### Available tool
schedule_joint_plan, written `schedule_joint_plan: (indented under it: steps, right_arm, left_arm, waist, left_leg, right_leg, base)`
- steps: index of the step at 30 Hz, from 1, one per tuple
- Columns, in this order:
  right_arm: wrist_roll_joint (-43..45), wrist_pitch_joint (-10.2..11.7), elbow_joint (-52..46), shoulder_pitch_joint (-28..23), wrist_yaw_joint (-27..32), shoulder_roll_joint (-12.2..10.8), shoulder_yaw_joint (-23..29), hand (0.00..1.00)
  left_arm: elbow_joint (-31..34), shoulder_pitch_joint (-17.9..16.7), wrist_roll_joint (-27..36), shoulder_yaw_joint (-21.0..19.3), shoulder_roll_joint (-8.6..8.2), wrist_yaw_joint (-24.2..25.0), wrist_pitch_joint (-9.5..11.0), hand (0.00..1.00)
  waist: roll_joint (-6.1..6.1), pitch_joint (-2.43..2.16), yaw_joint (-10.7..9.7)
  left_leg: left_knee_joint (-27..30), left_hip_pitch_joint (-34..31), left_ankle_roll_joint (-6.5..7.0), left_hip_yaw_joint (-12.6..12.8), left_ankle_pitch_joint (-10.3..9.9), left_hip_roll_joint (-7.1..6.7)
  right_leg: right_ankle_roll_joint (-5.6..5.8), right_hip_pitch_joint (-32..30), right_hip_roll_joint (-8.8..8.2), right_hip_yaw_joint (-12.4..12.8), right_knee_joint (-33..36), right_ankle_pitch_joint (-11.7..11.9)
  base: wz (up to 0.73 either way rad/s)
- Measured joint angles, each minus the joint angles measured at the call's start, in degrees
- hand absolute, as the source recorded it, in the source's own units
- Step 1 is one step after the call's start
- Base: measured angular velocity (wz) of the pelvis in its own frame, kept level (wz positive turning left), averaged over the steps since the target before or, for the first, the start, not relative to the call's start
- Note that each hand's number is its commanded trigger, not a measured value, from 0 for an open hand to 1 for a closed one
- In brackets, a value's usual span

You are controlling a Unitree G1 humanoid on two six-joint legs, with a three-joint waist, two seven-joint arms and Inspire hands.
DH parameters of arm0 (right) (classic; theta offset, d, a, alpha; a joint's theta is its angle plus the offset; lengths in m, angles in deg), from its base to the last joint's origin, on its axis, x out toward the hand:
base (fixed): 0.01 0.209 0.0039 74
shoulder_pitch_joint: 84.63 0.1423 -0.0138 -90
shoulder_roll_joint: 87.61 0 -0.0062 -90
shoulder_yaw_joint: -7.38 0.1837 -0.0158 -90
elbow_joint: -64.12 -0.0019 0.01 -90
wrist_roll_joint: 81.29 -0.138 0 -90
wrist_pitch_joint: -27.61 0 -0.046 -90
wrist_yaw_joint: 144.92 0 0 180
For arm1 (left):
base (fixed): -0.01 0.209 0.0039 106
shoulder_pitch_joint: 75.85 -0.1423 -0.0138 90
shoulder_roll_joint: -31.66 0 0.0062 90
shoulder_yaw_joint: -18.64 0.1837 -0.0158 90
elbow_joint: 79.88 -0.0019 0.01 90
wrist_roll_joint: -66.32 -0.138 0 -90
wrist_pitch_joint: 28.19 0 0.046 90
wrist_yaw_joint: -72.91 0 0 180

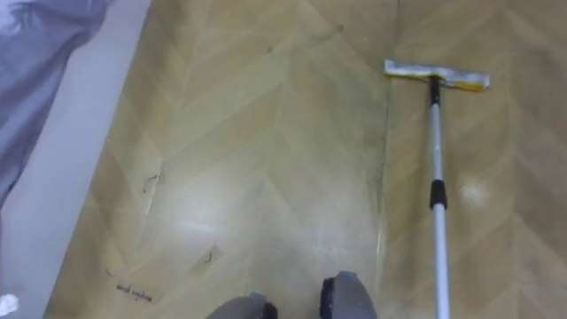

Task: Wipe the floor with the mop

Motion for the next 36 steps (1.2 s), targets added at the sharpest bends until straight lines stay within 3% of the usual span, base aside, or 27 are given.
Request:
schedule_joint_plan:
  steps: [1, 2, 3, 4, 5, 6, 7, 8, 9, 10, 11, 12, 13, 14, 16, 17, 20, 21, 22, 23, 24, 26, 30, 32, 34, 36]
  right_arm:
    - [0.3, 0.1, 0.3, 3.3, 0.0, 0.6, 0.0, 1.0]
    - [0.1, 0.2, 0.1, 7.4, 0.0, 1.5, 0.0, 1.0]
    - [-0.3, 0.5, -0.1, 9.4, 0.0, 2.0, 0.1, 1.0]
    - [-1.6, 1.4, -1.0, 13.0, 0.0, 2.9, 0.0, 1.0]
    - [-3.8, 2.5, -2.0, 16.2, 0.0, 3.3, 0.1, 1.0]
    - [-4.4, 3.0, -2.7, 16.9, -0.1, 3.4, 0.2, 1.0]
    - [-5.0, 4.1, -4.4, 18.4, -0.5, 3.3, 0.5, 1.0]
    - [-5.7, 4.0, -5.3, 19.2, -0.9, 3.3, 1.5, 1.0]
    - [-5.9, 3.8, -5.4, 19.4, -1.1, 3.4, 1.9, 1.0]
    - [-6.0, 3.3, -5.3, 18.8, -1.4, 3.6, 2.2, 1.0]
    - [-5.8, 3.0, -5.4, 17.1, -1.9, 4.5, 1.4, 1.0]
    - [-5.5, 3.1, -5.4, 16.2, -2.2, 5.1, 1.0, 1.0]
    - [-4.4, 3.1, -4.8, 14.7, -2.9, 6.3, 0.1, 1.0]
    - [-3.3, 3.1, -4.2, 12.6, -3.2, 7.3, -1.1, 1.0]
    - [-0.3, 2.9, -2.4, 9.9, -3.0, 7.7, -2.3, 1.0]
    - [1.2, 2.5, -1.4, 8.5, -2.2, 7.5, -2.8, 1.0]
    - [2.2, 1.7, -0.3, 5.3, 0.2, 5.0, -3.4, 1.0]
    - [2.2, 1.7, -0.1, 3.7, 0.9, 3.1, -3.3, 1.0]
    - [2.2, 1.8, -0.1, 2.3, 1.1, 1.2, -3.3, 1.0]
    - [2.1, 1.8, -0.1, 1.1, 1.0, -0.1, -3.3, 1.0]
    - [2.0, 1.8, -0.1, 0.8, 1.0, -0.6, -3.3, 1.0]
    - [1.6, 1.8, -0.2, 0.2, 0.6, -2.0, -3.3, 1.0]
    - [1.3, 1.7, -0.1, 0.7, 0.0, -3.2, -3.2, 1.0]
    - [1.5, 1.7, 0.4, 1.8, -0.1, -3.2, -3.3, 1.0]
    - [1.7, 1.7, 1.1, 3.8, 0.0, -3.2, -2.2, 1.0]
    - [1.8, 1.9, 1.2, 5.8, -0.1, -3.0, -0.3, 1.0]
  left_arm:
    - [0.0, -0.5, 1.5, 0.4, 0.3, -0.4, -0.1, 0.0]
    - [0.0, -0.8, 1.7, 0.8, 0.48, -0.6, -0.5, 0.0]
    - [0.0, -0.9, 1.6, 0.9, 0.59, -0.6, -0.5, 0.0]
    - [0.7, -1.5, 1.6, 0.9, 0.86, -0.6, -0.2, 0.0]
    - [1.7, -2.3, 1.5, 0.9, 1.39, -0.6, 0.2, 0.0]
    - [2.2, -2.7, 1.2, 0.9, 1.62, -0.6, 0.2, 0.0]
    - [2.5, -3.3, 0.9, 0.8, 1.99, -0.4, 0.1, 0.0]
    - [2.4, -4.3, 0.7, 0.9, 2.02, 0.1, 0.1, 0.0]
    - [2.4, -4.7, 0.7, 0.9, 2.08, 0.7, 0.1, 0.0]
    - [2.1, -5.2, 0.8, 1.3, 2.25, 1.8, 0.0, 0.0]
    - [2.1, -4.7, 0.9, 1.6, 2.42, 2.4, 0.0, 0.0]
    - [1.8, -4.4, 0.9, 1.6, 2.36, 2.7, 0.1, 0.0]
    - [1.1, -2.6, 0.7, 1.4, 2.15, 3.3, 0.4, 0.0]
    - [0.8, -0.6, 0.6, 1.0, 2.06, 3.3, 0.5, 0.0]
    - [0.7, 2.1, 0.5, 0.0, 1.81, 2.9, 1.0, 0.0]
    - [0.8, 3.2, 0.3, -0.5, 1.44, 2.2, 1.5, 0.0]
    - [0.7, 4.0, -0.2, -0.5, 1.29, 1.0, 1.4, 0.0]
    - [0.2, 4.0, -0.1, -0.6, 1.25, 0.5, 1.3, 0.0]
    - [-0.5, 3.9, -0.2, -0.7, 1.23, 0.2, 1.0, 0.0]
    - [-1.2, 3.8, -0.2, -0.7, 0.51, 0.1, 0.7, 0.0]
    - [-1.5, 3.8, -0.2, -0.7, 0.18, 0.2, 0.5, 0.0]
    - [-2.5, 3.3, 0.0, -0.7, -1.28, 0.2, 0.0, 0.0]
    - [-3.7, 3.2, 0.5, -0.7, -2.56, 0.4, 0.0, 0.0]
    - [-4.9, 2.8, 0.4, -0.7, -3.26, 0.4, 0.0, 0.0]
    - [-7.1, 3.0, 0.1, -0.8, -3.33, 0.5, 0.1, 0.0]
    - [-8.0, 3.9, 0.0, -0.8, -2.92, 0.4, 0.1, 0.0]
  waist:
    - [-1.12, -0.1, 0.2]
    - [-2.39, 0.18, 0.5]
    - [-2.93, 0.39, 0.8]
    - [-4.02, 0.63, 1.1]
    - [-4.82, 1.04, 1.8]
    - [-5.43, 1.11, 2.2]
    - [-6.2, 1.04, 2.7]
    - [-6.11, 0.78, 2.8]
    - [-6.05, 0.7, 2.9]
    - [-5.49, 0.42, 2.8]
    - [-5.88, -0.13, 2.8]
    - [-5.87, -0.16, 2.8]
    - [-5.24, 0.05, 2.9]
    - [-4.36, -0.11, 3.0]
    - [-2.57, -0.09, 3.0]
    - [-1.06, -0.13, 3.2]
    - [0.0, -0.17, 2.3]
    - [0.05, -0.21, 1.3]
    - [-0.05, -0.12, 0.2]
    - [0.42, -0.44, 0.1]
    - [0.51, -0.4, 0.1]
    - [0.31, -0.11, -1.0]
    - [-0.8, 0.35, -1.7]
    - [-1.23, 0.22, -1.8]
    - [-1.6, -0.04, -2.5]
    - [-2.14, 0.09, -2.4]
  left_leg:
    - [5.3, -1.9, -0.29, 0.8, 4.4, 0.68]
    - [9.8, -4.3, -0.82, 1.3, 9.3, 0.63]
    - [10.8, -5.4, -0.72, 1.3, 9.9, 0.67]
    - [9.6, -8.5, 0.55, 1.3, 8.7, 1.07]
    - [5.4, -11.3, 0.41, 1.4, 7.4, 1.65]
    - [2.1, -12.5, 0.34, 1.4, 7.2, 1.63]
    - [-6.1, -13.8, 0.09, 1.1, 7.4, 1.83]
    - [-14.5, -13.7, -0.86, 1.0, 8.2, 2.19]
    - [-17.3, -13.1, -0.3, 1.1, 9.6, 2.42]
    - [-17.9, -11.6, 0.44, 1.5, 11.3, 2.46]
    - [-17.5, -10.0, 3.38, 3.2, 10.9, 1.94]
    - [-17.0, -9.3, 4.55, 3.8, 10.3, 1.6]
    - [-15.3, -8.3, 6.69, 4.7, 8.8, 1.15]
    - [-13.9, -7.7, 7.89, 4.9, 6.7, 0.27]
    - [-13.5, -6.6, 9.14, 5.0, 4.6, -0.71]
    - [-13.9, -5.8, 9.56, 4.9, 3.8, -0.86]
    - [-16.4, -3.1, 9.69, 4.8, 3.3, -1.94]
    - [-17.2, -1.9, 9.34, 4.2, 2.9, -2.61]
    - [-17.1, -1.0, 8.9, 3.7, 1.9, -3.09]
    - [-16.7, -0.5, 8.08, 2.4, 1.1, -3.19]
    - [-16.8, 0.0, 7.78, 2.0, 0.9, -3.2]
    - [-16.9, 1.8, 7.31, 0.8, 0.7, -3.11]
    - [-18.6, 5.0, 6.63, 0.3, -0.3, -2.42]
    - [-20.0, 7.0, 6.24, -0.1, 0.0, -2.31]
    - [-22.5, 9.7, 5.85, -1.0, 1.1, -2.21]
    - [-26.1, 11.7, 5.7, -1.0, 2.9, -2.06]
  right_leg:
    - [-0.51, 0.6, 0.37, 0.3, 1.7, -1.9]
    - [-0.8, 1.5, 0.92, 1.1, 2.9, -3.3]
    - [-0.9, 1.9, 1.1, 1.4, 3.4, -4.0]
    - [-1.17, 2.6, 1.13, 1.4, 3.9, -5.0]
    - [-1.28, 3.9, 1.09, 1.4, 4.0, -5.7]
    - [-1.43, 4.7, 0.93, 1.4, 3.9, -6.4]
    - [-1.24, 6.9, 0.93, 1.5, 3.1, -7.7]
    - [-0.68, 10.1, 0.97, 1.4, 1.9, -9.2]
    - [-0.34, 12.0, 0.86, 1.3, 1.2, -10.0]
    - [0.74, 15.4, 0.26, 1.2, -0.4, -11.5]
    - [2.0, 17.7, -0.87, 1.5, -1.0, -12.3]
    - [2.36, 18.2, -1.43, 1.8, -0.1, -12.2]
    - [5.18, 17.7, -1.98, 2.5, 4.5, -10.0]
    - [6.18, 16.1, -2.33, 3.3, 9.5, -6.4]
    - [6.8, 12.3, -1.95, 4.6, 15.0, -3.8]
    - [6.77, 8.4, -1.59, 4.7, 15.8, -3.8]
    - [6.22, 2.2, -1.69, 4.1, 8.5, -3.5]
    - [5.51, 0.8, -1.49, 4.2, 1.1, -2.0]
    - [4.35, 0.5, -1.27, 3.9, -2.8, 2.9]
    - [3.26, 1.6, -1.21, 2.9, -3.2, 2.6]
    - [2.85, 2.2, -1.24, 2.6, -3.4, 2.5]
    - [2.08, 4.7, -1.4, 1.3, -4.1, 1.7]
    - [1.28, 8.1, -1.5, -0.5, -5.4, 1.1]
    - [0.88, 10.2, -1.38, -0.8, -6.9, 1.4]
    - [0.59, 13.2, -1.3, -1.6, -9.7, 2.3]
    - [0.43, 15.0, -1.23, -1.8, -13.1, 4.0]
  base:
    - [-0.07]
    - [-0.05]
    - [0.0]
    - [-0.09]
    - [-0.12]
    - [-0.12]
    - [0.0]
    - [0.0]
    - [0.05]
    - [0.14]
    - [0.19]
    - [0.19]
    - [0.13]
    - [0.12]
    - [0.1]
    - [0.0]
    - [0.01]
    - [0.2]
    - [0.27]
    - [0.2]
    - [0.1]
    - [0.19]
    - [0.21]
    - [0.0]
    - [0.1]
    - [0.04]
